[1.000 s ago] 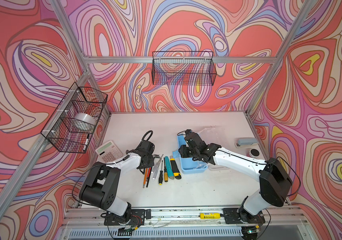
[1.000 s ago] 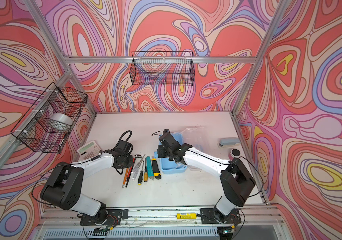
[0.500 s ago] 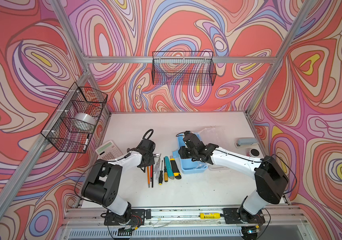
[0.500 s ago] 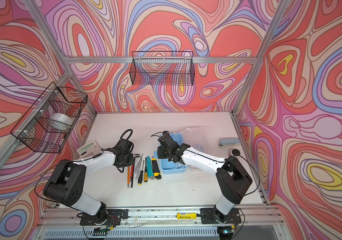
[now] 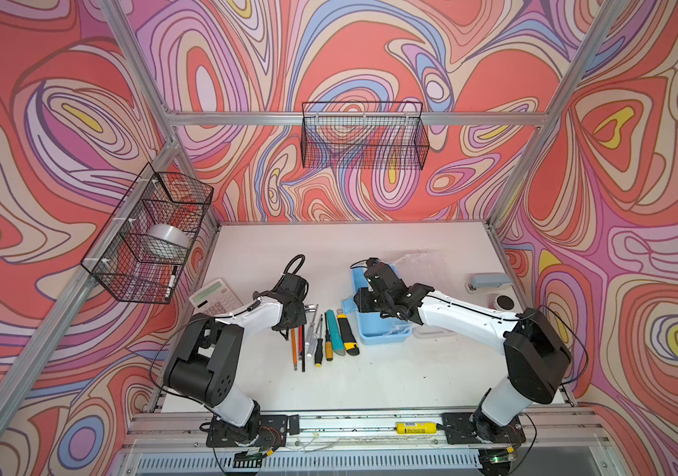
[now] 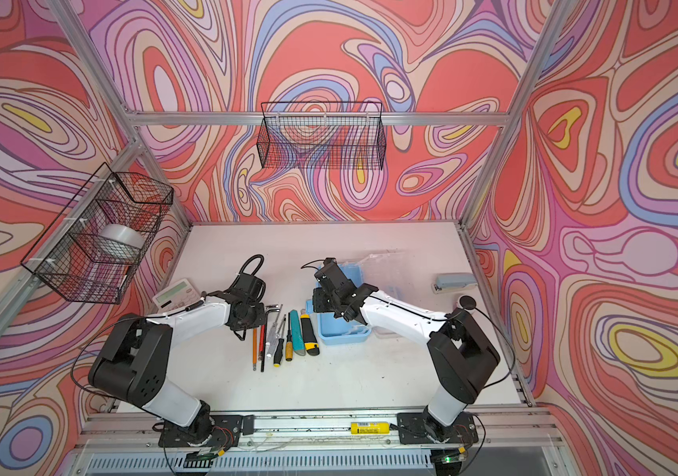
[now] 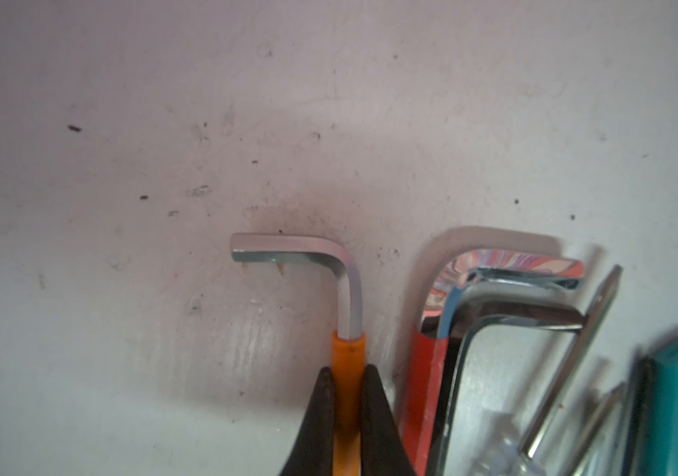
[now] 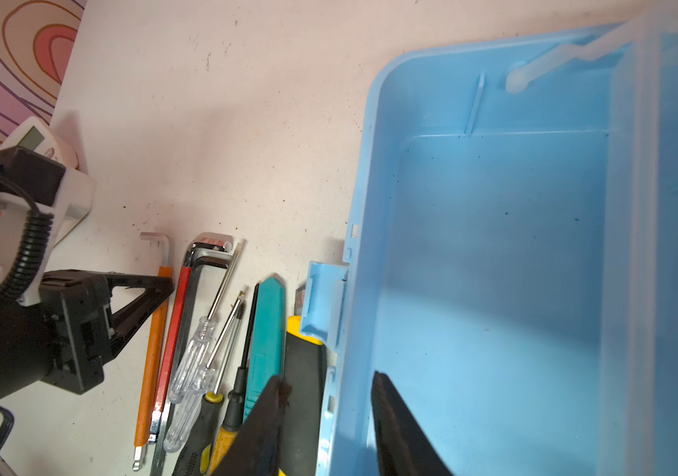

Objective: Pack the tool kit
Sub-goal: 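Lift the orange hex key with the left gripper and carry it over the blue box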

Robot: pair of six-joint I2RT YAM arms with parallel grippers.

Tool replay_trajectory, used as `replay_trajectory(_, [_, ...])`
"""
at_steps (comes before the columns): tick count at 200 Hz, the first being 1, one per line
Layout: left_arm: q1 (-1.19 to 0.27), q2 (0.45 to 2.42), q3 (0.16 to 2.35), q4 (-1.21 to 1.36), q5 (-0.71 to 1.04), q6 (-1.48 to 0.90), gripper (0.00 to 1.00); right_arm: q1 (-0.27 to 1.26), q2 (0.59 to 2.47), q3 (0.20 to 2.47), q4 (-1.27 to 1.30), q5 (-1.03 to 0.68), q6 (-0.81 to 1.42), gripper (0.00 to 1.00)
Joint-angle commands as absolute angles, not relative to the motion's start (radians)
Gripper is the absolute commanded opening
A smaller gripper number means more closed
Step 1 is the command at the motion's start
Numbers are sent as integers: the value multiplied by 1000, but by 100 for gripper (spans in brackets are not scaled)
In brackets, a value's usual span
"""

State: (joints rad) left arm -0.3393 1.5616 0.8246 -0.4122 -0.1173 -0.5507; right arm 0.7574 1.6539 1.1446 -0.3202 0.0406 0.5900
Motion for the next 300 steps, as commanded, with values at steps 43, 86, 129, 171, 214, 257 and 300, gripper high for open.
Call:
replay_trajectory(43, [-334,1218,830,-474,-30,-609,0,727,1643,1131,-276,8,607,38])
replay_trajectory(86, [-334,1103,883,-523,2,-603,0,708,1624,1115,-268,-2,612,38])
replay_trajectory(129, [-339,1077,906,-442,201,-679,0,675,1550,1100,-280,9,610,38])
replay_trajectory(171, [-485,1150,993,-330,207,-747,0,645,1477,1090,-311,56,597,38])
replay_trajectory(214, [-597,1357,1117,-208,206,-771,0,604,1388,1058,-318,92,600,38])
replay_trajectory(257, [-644,1536,1201,-97,212,-827,0,588,1331,1037,-330,113,594,38])
replay_trajectory(300, [-677,1709,1311,-124,199,-815,0,581,1307,1009,-327,118,600,38])
